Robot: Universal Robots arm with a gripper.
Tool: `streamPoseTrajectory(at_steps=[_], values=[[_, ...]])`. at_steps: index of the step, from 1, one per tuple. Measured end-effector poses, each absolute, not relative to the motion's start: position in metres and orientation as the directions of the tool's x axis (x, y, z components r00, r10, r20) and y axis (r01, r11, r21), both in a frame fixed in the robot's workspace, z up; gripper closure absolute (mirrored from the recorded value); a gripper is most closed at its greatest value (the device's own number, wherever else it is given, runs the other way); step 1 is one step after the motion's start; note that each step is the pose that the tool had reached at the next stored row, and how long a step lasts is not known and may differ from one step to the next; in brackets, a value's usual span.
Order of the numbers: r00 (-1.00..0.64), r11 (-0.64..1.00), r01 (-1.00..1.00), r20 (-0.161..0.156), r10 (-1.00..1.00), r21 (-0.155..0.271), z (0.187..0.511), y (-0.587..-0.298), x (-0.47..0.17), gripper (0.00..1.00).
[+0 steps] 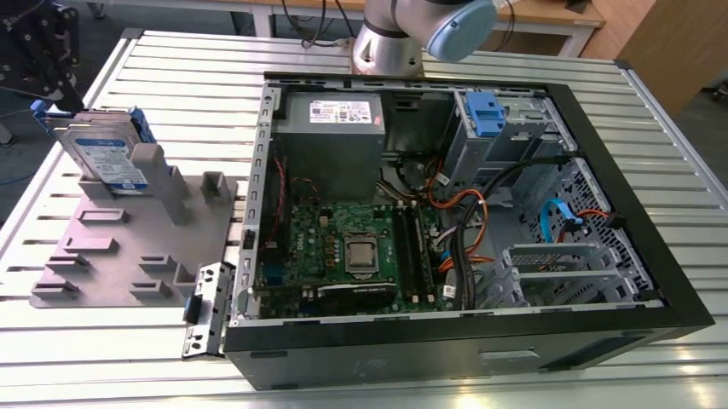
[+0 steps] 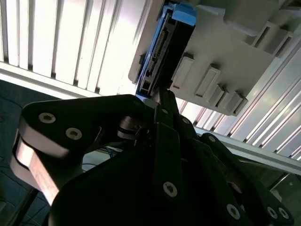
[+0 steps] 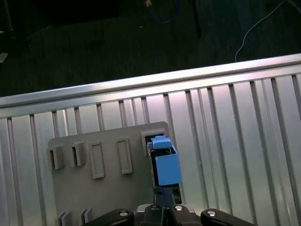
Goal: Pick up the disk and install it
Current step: 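Pick up the disk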
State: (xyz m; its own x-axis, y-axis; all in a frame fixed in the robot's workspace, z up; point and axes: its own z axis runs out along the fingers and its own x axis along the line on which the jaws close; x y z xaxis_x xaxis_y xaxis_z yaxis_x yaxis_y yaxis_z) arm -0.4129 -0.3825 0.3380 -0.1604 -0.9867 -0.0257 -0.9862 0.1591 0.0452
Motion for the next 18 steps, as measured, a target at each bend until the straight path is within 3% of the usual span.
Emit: streamPoseTrajectory(at_steps=[18], values=[[-0.095, 0.093, -0.995, -0.033, -0.995, 0.046, 0.336, -0.383, -0.402, 0.89]])
